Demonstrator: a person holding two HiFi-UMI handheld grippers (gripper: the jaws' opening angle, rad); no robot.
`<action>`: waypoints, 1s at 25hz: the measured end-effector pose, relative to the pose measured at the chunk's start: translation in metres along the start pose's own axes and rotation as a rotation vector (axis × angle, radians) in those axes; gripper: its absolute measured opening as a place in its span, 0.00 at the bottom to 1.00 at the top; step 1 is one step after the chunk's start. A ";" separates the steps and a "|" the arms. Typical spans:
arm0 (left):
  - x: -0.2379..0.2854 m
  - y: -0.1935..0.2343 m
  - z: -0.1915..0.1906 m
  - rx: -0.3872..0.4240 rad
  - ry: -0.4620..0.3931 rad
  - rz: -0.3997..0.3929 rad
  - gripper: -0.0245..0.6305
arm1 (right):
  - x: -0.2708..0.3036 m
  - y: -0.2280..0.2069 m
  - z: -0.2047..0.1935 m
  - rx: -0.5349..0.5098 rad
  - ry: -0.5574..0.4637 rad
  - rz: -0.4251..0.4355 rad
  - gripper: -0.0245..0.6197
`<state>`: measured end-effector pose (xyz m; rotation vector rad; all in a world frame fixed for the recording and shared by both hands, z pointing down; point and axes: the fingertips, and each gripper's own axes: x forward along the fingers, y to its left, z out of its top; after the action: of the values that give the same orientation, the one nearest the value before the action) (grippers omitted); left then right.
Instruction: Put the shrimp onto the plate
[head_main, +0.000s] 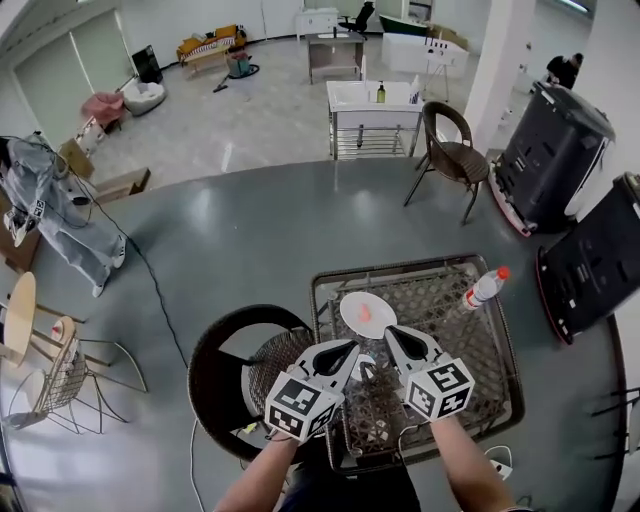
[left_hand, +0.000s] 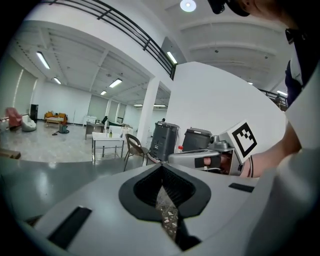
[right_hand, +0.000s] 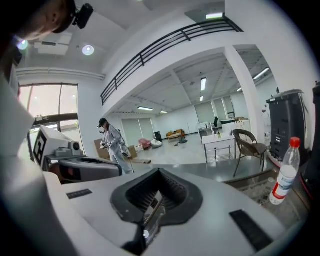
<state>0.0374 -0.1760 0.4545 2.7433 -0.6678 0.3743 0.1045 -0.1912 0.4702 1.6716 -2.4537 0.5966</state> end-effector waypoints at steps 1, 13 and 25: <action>-0.001 -0.003 0.008 0.011 -0.013 -0.003 0.05 | -0.006 0.003 0.009 -0.007 -0.021 0.004 0.05; -0.023 -0.038 0.083 0.081 -0.133 -0.060 0.05 | -0.051 0.038 0.094 -0.097 -0.191 0.050 0.05; -0.024 -0.047 0.092 0.097 -0.139 -0.075 0.05 | -0.060 0.044 0.106 -0.123 -0.214 0.071 0.05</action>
<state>0.0555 -0.1578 0.3517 2.8982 -0.5922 0.2063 0.1007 -0.1653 0.3430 1.6860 -2.6441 0.2794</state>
